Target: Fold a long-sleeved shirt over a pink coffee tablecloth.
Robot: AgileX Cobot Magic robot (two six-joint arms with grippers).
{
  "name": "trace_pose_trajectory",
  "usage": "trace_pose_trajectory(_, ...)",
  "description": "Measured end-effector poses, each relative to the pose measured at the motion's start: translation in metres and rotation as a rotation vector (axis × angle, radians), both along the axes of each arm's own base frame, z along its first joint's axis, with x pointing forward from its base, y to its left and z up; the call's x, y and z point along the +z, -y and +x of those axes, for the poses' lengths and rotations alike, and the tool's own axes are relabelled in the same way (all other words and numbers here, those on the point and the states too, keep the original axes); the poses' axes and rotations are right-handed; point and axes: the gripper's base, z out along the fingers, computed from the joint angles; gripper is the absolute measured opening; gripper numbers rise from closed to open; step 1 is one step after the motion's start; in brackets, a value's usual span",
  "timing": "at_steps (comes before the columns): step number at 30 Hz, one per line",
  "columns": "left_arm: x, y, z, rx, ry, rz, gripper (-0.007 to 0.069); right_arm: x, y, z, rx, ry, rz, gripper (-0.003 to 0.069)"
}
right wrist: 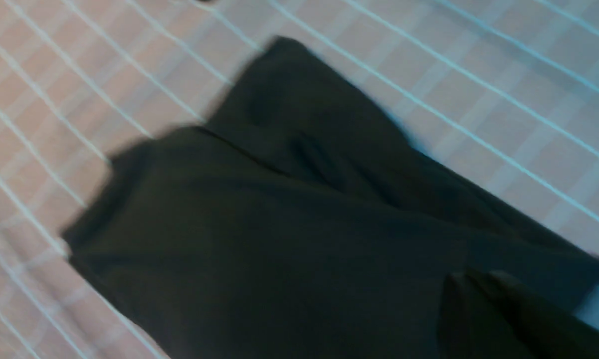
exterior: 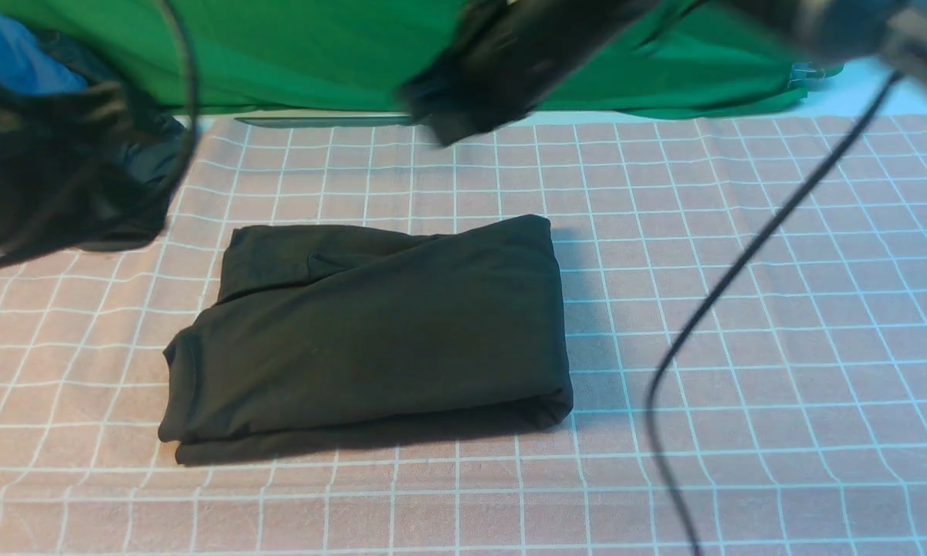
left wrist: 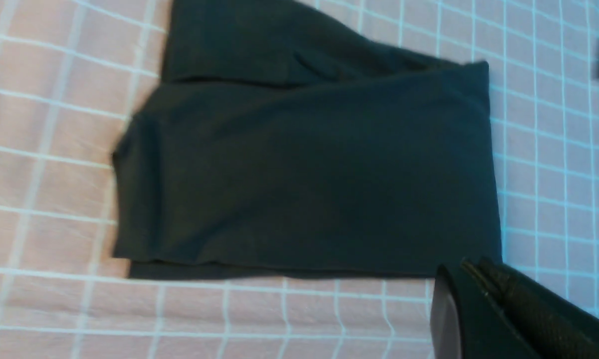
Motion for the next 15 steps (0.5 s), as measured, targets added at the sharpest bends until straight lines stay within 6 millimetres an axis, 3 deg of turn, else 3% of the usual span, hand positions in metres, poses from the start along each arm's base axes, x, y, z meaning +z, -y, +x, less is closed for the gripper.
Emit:
trace_pose_trajectory(1,-0.002,0.001,0.002,-0.004,-0.006,-0.006,0.0014,0.001,0.003,-0.001,0.0,-0.01,-0.009,0.0046)
trace_pose_trajectory(4,-0.03,0.008,0.036,-0.027,-0.089,-0.022,0.0014,-0.001,0.037,0.003,-0.024,-0.086,-0.088,0.0038)
trace_pose_trajectory(7,-0.062,0.015,0.065,-0.054,-0.163,-0.031,0.0014,-0.013,0.047,0.004,-0.03,-0.134,-0.123,0.0038)
trace_pose_trajectory(12,-0.112,0.025,0.097,-0.096,-0.267,-0.04,0.0014,-0.047,0.047,-0.003,0.001,-0.238,-0.175,0.0038)
trace_pose_trajectory(13,-0.133,0.028,0.108,-0.098,-0.299,-0.03,0.0014,-0.065,0.044,-0.009,0.023,-0.288,-0.202,0.0038)
trace_pose_trajectory(15,-0.149,0.031,0.115,-0.095,-0.323,-0.023,0.0014,-0.08,0.038,-0.014,0.031,-0.306,-0.209,0.0038)
